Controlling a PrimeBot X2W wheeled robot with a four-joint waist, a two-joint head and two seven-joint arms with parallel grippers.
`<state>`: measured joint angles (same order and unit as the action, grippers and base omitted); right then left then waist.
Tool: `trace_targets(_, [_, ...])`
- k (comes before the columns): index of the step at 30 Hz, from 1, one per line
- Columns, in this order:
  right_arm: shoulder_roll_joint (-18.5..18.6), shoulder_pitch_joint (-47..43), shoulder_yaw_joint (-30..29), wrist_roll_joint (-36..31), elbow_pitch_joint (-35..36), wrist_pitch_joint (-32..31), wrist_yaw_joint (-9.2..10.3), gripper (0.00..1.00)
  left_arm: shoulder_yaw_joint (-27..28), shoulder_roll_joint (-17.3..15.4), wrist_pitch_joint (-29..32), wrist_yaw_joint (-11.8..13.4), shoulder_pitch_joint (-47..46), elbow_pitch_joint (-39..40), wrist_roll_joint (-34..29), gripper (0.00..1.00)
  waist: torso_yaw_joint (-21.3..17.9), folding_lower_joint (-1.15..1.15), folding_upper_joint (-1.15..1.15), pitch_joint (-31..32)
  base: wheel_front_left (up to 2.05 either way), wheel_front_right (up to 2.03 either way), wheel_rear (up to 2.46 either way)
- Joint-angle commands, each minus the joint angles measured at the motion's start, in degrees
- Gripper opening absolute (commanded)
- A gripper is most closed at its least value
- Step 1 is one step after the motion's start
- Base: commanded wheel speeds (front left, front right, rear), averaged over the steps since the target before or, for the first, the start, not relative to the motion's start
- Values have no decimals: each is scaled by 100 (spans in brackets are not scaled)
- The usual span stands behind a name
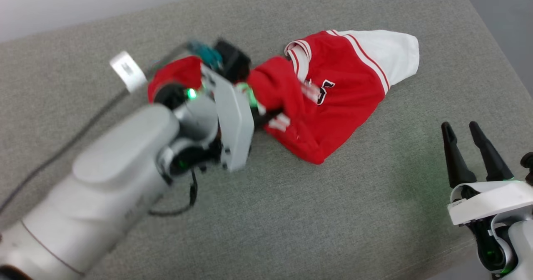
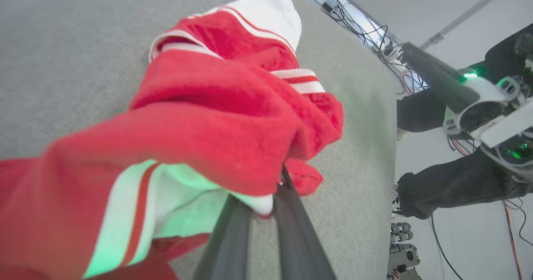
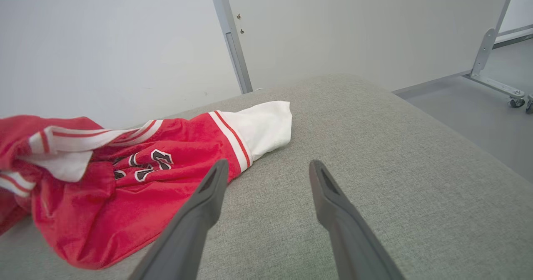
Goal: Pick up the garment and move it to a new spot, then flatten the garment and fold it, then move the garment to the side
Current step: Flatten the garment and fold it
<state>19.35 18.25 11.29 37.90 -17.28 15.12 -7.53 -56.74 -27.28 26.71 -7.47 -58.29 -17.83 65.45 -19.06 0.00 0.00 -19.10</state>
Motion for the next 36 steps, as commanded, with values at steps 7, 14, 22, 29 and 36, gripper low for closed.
trace_targets(7, [-172, 97, 175, 59, -40, 0, 7, 100, 699, 237, -133, 429, -772, -577, 394, 0, -128, 0, 0, -46, 0, 0, 0])
trace_targets(14, [-331, 216, 363, 131, -83, 1, 7, 100, 683, 519, -426, 776, -1151, -1878, 70, 100, -316, 0, 0, -201, 0, 0, 0])
trace_targets(22, [-343, 184, 383, 170, -123, 0, 8, 100, 657, 635, -643, 438, -1364, -2653, -13, 100, -341, 0, 0, -232, 0, 0, 0])
trace_targets(29, [-383, 226, 428, 154, -146, 0, 7, 100, 240, 619, -616, 142, -1627, -2750, -431, 100, -178, 0, 0, -212, 0, 0, 0])
trace_targets(36, [-413, 450, 575, 182, -82, 0, 8, 100, -502, 691, -96, 4, -2193, -2792, -943, 100, -280, 0, 0, -507, 0, 0, 0])
